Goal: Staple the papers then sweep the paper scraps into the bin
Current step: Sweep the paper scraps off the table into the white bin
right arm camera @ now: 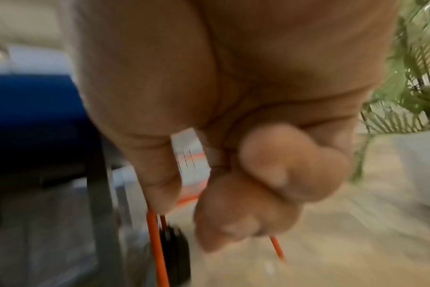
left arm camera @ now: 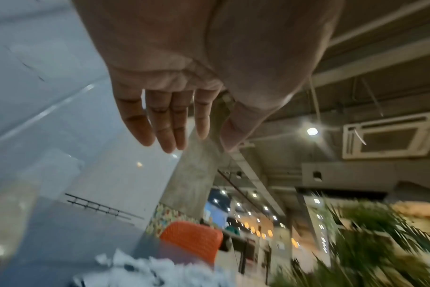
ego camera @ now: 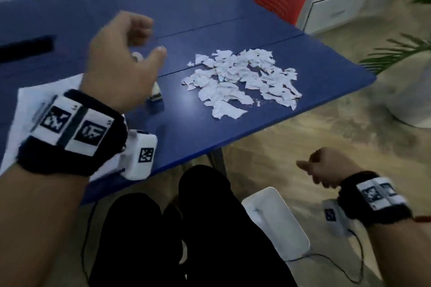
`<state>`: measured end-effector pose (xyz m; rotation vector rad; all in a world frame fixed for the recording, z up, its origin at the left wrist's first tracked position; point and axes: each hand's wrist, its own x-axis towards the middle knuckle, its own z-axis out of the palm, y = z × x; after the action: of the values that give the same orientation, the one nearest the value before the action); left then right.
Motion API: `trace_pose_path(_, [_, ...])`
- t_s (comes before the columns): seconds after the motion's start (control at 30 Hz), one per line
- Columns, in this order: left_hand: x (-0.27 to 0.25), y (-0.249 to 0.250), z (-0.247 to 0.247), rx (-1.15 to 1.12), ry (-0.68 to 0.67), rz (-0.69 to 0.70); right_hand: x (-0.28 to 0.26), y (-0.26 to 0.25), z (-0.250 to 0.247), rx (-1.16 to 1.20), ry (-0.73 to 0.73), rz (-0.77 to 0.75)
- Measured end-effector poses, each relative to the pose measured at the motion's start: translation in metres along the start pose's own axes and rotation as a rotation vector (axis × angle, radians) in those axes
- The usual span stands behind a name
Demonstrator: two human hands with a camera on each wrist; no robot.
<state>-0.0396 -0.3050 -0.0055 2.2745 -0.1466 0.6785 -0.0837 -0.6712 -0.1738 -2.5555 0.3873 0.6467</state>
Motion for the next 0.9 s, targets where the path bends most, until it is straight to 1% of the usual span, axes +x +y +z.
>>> trace_pose_path(0.03, [-0.005, 0.011, 0.022, 0.008, -0.066, 0.011, 0.014, 0.019, 0.03, -0.042, -0.052, 0.071])
trace_pose_path(0.1, [-0.012, 0.018, 0.051, 0.058, -0.166, 0.039, 0.043, 0.04, 0.093, -0.145, -0.103, 0.146])
trace_pose_path(0.17, [-0.021, 0.027, 0.085, 0.1, -0.276, 0.053, 0.057, 0.074, 0.155, -0.138, -0.117, 0.229])
trace_pose_path(0.23, [-0.028, 0.035, 0.107, 0.126, -0.344, 0.038, 0.062, 0.105, 0.205, -0.112, -0.152, 0.326])
trace_pose_path(0.3, [-0.032, 0.04, 0.122, 0.145, -0.367, 0.03, 0.063, 0.128, 0.239, -0.085, -0.118, 0.388])
trace_pose_path(0.37, [-0.033, 0.041, 0.131, 0.156, -0.376, 0.023, 0.057, 0.137, 0.254, -0.081, -0.055, 0.383])
trace_pose_path(0.43, [-0.034, 0.042, 0.137, 0.172, -0.386, 0.007, 0.054, 0.14, 0.26, -0.034, -0.015, 0.369])
trace_pose_path(0.5, [-0.035, 0.042, 0.142, 0.192, -0.399, -0.021, 0.056, 0.144, 0.258, -0.021, -0.005, 0.352])
trace_pose_path(0.63, [-0.037, 0.043, 0.147, 0.213, -0.411, -0.05, 0.064, 0.152, 0.244, -0.001, -0.068, 0.356])
trace_pose_path(0.7, [-0.037, 0.045, 0.147, 0.225, -0.413, -0.058, 0.069, 0.15, 0.235, 0.009, -0.142, 0.337])
trace_pose_path(0.8, [-0.034, 0.047, 0.143, 0.255, -0.413, -0.07, 0.075, 0.136, 0.21, 0.009, -0.219, 0.267])
trace_pose_path(0.9, [-0.034, 0.048, 0.14, 0.374, -0.469, -0.107, 0.077, 0.111, 0.17, -0.002, -0.205, 0.207])
